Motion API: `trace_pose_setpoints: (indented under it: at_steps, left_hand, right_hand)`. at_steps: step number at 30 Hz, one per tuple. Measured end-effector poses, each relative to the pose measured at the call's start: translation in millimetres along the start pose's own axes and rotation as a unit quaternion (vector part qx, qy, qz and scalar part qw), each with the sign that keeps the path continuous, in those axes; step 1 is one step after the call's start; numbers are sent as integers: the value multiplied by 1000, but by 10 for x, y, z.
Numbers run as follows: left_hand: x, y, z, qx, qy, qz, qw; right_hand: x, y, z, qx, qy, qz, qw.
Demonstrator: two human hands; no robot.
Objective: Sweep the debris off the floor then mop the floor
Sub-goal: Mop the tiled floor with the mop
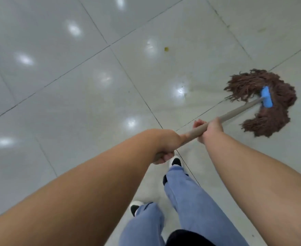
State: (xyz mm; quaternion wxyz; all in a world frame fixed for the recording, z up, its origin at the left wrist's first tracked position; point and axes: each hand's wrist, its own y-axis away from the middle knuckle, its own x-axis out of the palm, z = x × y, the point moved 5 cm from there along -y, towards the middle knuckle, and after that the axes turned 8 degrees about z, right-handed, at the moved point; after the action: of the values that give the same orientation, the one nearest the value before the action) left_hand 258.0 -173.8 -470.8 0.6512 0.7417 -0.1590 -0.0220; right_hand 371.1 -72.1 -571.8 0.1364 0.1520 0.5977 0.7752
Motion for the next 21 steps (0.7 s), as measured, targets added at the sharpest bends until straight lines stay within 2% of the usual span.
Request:
trace_pose_setpoints:
  at_steps: [4, 8, 14, 21]
  left_hand:
    - [206, -142, -300, -2, 10, 27, 1000]
    - [299, -148, 198, -15, 22, 34, 999]
    - [45, 203, 1860, -6, 2, 19, 1000]
    - [-255, 811, 4394, -77, 23, 27, 996]
  right_hand:
    - [-154, -130, 365, -14, -37, 19, 999]
    - [-266, -48, -50, -11, 12, 29, 999]
    - [-238, 403, -1681, -5, 7, 42, 999]
    - [-168, 1092, -4170, 49, 51, 67, 995]
